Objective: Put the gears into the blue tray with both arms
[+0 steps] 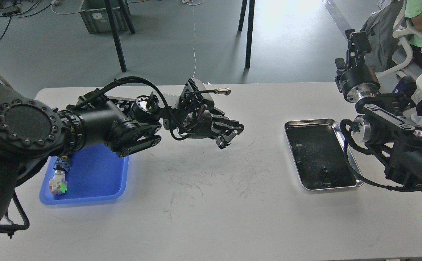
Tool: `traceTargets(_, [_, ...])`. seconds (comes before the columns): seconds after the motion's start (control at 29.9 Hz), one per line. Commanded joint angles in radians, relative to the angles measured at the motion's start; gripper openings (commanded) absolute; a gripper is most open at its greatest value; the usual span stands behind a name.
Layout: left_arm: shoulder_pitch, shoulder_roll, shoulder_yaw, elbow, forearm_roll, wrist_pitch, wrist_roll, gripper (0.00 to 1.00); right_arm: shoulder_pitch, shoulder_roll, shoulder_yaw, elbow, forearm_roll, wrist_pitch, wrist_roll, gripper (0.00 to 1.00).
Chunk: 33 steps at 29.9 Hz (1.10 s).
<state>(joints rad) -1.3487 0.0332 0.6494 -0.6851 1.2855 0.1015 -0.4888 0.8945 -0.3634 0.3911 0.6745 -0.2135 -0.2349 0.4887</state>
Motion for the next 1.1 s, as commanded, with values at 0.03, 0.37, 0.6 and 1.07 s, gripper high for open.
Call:
traceTargets(0.03, [-0.007,0.135,0.052,-0.042,0.012,0.001,0.000,0.13,0.001,0.000,0.000,-0.003,-0.003,0.000,0.000,0.97])
traceTargets(0.37, [-0.020,0.405,0.053,-0.255,0.133,0.001,0.000,0.13,0.001,0.000,0.000,-0.001,-0.003,0.000,0.000,0.97])
traceTargets(0.6, [-0.007,0.548,0.052,-0.274,0.221,0.004,0.000,0.13,-0.002,0.000,0.000,0.002,-0.003,0.005,0.000,0.97])
traceTargets(1.07, [0.078,0.714,0.050,-0.264,0.236,0.012,0.000,0.13,-0.002,0.001,0.000,0.000,-0.003,0.005,0.000,0.97])
